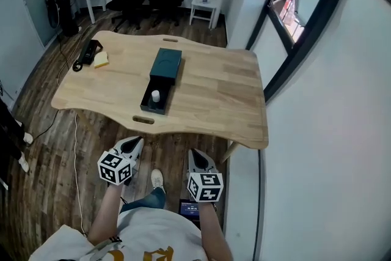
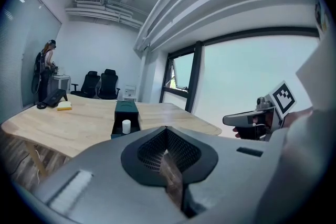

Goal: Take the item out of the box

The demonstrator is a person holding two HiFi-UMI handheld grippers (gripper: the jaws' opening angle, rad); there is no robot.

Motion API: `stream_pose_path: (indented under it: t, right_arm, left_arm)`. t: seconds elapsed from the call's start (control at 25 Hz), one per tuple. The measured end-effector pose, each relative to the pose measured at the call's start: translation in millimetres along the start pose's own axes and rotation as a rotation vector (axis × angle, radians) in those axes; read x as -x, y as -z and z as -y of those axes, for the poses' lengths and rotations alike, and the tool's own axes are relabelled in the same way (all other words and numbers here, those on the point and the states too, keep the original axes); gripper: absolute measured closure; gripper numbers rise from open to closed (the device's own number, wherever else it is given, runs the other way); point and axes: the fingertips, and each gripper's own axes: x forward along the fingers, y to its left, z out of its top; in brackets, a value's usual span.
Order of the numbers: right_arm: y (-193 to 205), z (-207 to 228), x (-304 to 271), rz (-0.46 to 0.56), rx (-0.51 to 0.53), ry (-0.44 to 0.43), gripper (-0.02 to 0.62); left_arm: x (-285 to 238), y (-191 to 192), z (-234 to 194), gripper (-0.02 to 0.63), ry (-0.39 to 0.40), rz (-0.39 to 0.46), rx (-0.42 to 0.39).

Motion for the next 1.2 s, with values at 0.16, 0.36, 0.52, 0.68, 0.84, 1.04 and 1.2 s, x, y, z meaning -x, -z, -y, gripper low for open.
stream_pose_path:
  t: [0.16,0.36,0.52,0.68,0.84,1.04,1.2]
  right_arm:
    - [-37.0,14.3,-61.4,-0.010,0.017,0.011,0.589]
    - [-79.1,23.8,-151.1,-0.006,0.027,0.018,0.589]
    - [-92.8,30.5,-211.7,-0.017,0.019,0.022,0.589]
    - [-97.7,33.8,-252.8,-0.026,0.018,0.022,0.589]
    - [-99.0,35.8,-273.2,-0.042,0.024,0.024,0.589]
    - [-104.5,42.1,-278.9,-0.035,0.020,0.038,0.589]
    - [-101.9,46.2,-282.2,-0.038,0.014,0.037,0.589]
  left_arm:
    - [-51.8,-30.8,-45.1,0.606,0.030,-0.001,0.023]
    - [-113.1,-69.7,-115.9,0.606,0.041,0.002,0.021]
    - [-153.9,-82.1,-157.0,0.606,0.055,-0.014,0.021]
    - [-180.9,-83.3,-183.0,0.606,0.068,-0.026,0.018]
    - [-197.5,-82.5,-202.4,0.606,0.051,-0.046,-0.034]
    - [-210.9,-90.5,-203.1,0.606,0.082,-0.043,-0.056]
    - [-218.4,-88.7,-201.2,0.606,0.102,-0.057,-0.069]
